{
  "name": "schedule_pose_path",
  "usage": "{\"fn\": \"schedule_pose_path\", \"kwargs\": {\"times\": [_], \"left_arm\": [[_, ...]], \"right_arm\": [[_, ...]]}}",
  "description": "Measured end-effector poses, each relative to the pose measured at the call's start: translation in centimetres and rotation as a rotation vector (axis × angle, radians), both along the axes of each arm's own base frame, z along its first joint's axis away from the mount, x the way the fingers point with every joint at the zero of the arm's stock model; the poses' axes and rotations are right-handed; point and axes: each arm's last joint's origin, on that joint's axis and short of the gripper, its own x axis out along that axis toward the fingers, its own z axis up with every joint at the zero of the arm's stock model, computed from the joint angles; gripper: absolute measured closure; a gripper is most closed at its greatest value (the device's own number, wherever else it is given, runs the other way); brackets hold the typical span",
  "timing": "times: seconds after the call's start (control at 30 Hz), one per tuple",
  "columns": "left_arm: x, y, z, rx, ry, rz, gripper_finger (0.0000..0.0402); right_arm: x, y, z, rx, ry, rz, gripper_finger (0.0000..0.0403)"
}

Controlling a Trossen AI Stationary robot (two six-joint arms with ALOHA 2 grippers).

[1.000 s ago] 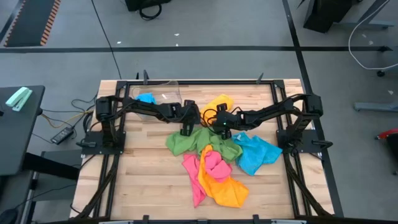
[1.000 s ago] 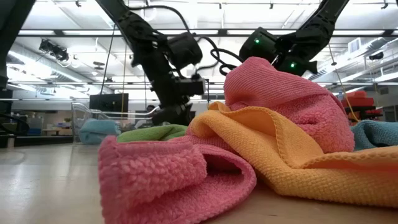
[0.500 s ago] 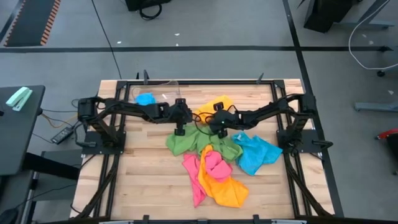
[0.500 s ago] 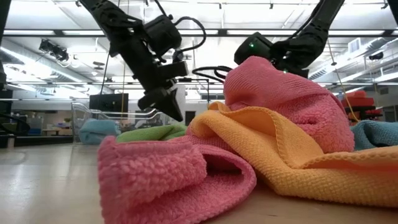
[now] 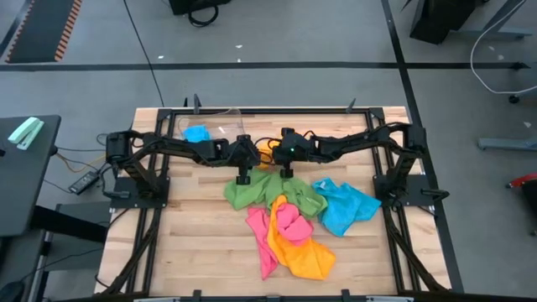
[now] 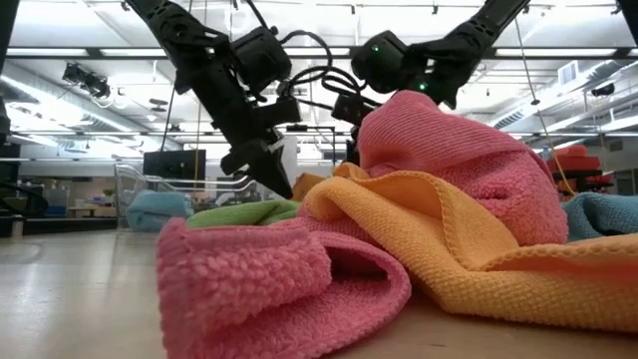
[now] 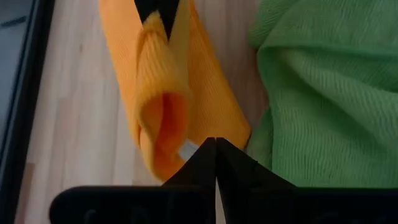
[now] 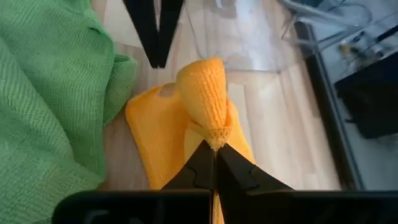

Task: Fold microfiber towels
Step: Fold the top orange microfiber towel

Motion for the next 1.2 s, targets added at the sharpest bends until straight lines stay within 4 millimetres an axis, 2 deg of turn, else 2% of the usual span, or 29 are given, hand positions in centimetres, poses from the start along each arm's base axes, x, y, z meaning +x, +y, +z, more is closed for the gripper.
{"fn": "schedule_pose_path", "kwargs": {"times": [0.23, 0.47, 0.6, 0.73, 0.97, 1.1, 1.2], "left_arm": [[0.9, 0.0, -2.1, -0.011, 0.015, 0.017, 0.0380], [1.2, -0.4, -2.8, -0.002, -0.029, -0.016, 0.0395], [0.3, -0.8, -3.8, 0.003, -0.059, -0.018, 0.0391], [-0.4, -1.7, -3.5, -0.006, -0.118, -0.024, 0.0385], [-3.2, -3.8, -4.8, 0.012, -0.418, -0.033, 0.0395], [-4.0, -3.7, -4.8, 0.080, -0.493, 0.078, 0.0381], [-4.0, -3.1, -5.2, 0.029, -0.485, 0.132, 0.0378]], "right_arm": [[-0.2, -0.9, 0.0, 0.115, -0.032, -0.028, 0.0394], [-0.2, -0.8, 0.0, 0.113, -0.029, -0.025, 0.0395], [-0.3, -0.8, -0.1, 0.109, -0.016, -0.020, 0.0395], [-0.3, -0.9, -0.1, 0.105, -0.011, -0.019, 0.0395], [-0.4, -0.9, -0.2, 0.108, -0.003, -0.020, 0.0391], [-0.4, -0.8, -0.2, 0.123, -0.006, -0.006, 0.0390], [-0.4, -0.8, -0.2, 0.126, -0.008, -0.006, 0.0389]]}}
